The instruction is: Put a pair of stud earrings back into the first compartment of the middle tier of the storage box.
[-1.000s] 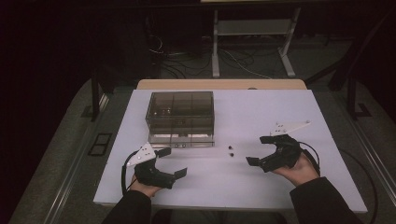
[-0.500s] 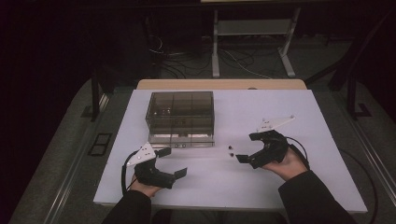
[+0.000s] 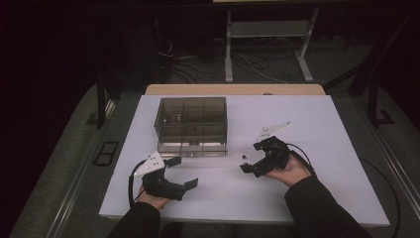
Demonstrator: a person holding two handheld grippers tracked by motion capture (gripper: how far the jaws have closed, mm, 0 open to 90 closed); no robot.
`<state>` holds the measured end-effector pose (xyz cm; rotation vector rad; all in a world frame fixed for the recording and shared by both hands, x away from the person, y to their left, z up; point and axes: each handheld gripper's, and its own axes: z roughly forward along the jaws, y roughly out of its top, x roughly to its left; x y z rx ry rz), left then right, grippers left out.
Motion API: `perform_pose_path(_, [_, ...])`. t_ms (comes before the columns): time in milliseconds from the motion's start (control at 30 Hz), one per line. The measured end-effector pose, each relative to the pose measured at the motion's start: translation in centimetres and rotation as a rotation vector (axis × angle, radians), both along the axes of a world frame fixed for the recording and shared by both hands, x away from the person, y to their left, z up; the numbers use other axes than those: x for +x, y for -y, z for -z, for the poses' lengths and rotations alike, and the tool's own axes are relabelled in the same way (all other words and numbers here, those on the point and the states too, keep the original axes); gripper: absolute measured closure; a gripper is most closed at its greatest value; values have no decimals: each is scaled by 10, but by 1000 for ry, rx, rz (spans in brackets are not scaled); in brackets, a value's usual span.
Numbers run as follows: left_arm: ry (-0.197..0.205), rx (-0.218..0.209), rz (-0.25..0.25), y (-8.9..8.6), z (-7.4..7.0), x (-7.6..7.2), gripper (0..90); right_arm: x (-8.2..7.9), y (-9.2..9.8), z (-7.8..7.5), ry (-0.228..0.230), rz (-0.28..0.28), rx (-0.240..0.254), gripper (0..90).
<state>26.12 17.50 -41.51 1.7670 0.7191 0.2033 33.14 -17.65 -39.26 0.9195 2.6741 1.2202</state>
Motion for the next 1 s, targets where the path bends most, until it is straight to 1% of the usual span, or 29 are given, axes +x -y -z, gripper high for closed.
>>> perform_pose_path(133, [0, -1, 0, 0, 0, 0, 0, 6, -4, 8, -18, -7, -24, 5])
perform_pose_path(200, [-1, -3, 1, 0, 0, 0, 0, 9, -6, 12, -28, 2, -46, 7])
perform_pose_path(233, [-2, -4, 1, 0, 0, 0, 0, 11, -6, 14, -29, -1, -56, 71])
perform_pose_path(267, [-2, -4, 1, 0, 0, 0, 0, 12, -6, 16, -34, -7, -55, 112])
perform_pose_path(300, [-1, -2, 2, 0, 0, 0, 0, 14, -6, 18, -35, -12, -54, 136])
perform_pose_path(333, [-2, -2, 2, 0, 0, 0, 0, 15, -6, 19, -36, -7, -56, 139])
perform_pose_path(367, [-2, -2, 3, 0, 0, 0, 0, 16, -7, 21, -39, -5, -70, 157])
perform_pose_path(433, [-2, -3, 2, -1, 0, 0, 0, 19, -8, 24, -41, -9, -84, 220])
perform_pose_path(500, [-2, -4, 3, -1, 0, 0, 0, 20, -8, 26, -43, -12, -92, 258])
perform_pose_path(700, [-2, -4, 3, 0, 0, 0, 0, 22, -12, 34, -54, -17, -141, 431])
perform_pose_path(833, [-2, -4, 3, -1, 0, 0, 0, 23, -14, 37, -61, -25, -156, 531])
perform_pose_path(1000, [-2, -4, 3, 0, 0, 0, 0, 23, -17, 41, -56, -22, -186, 645])
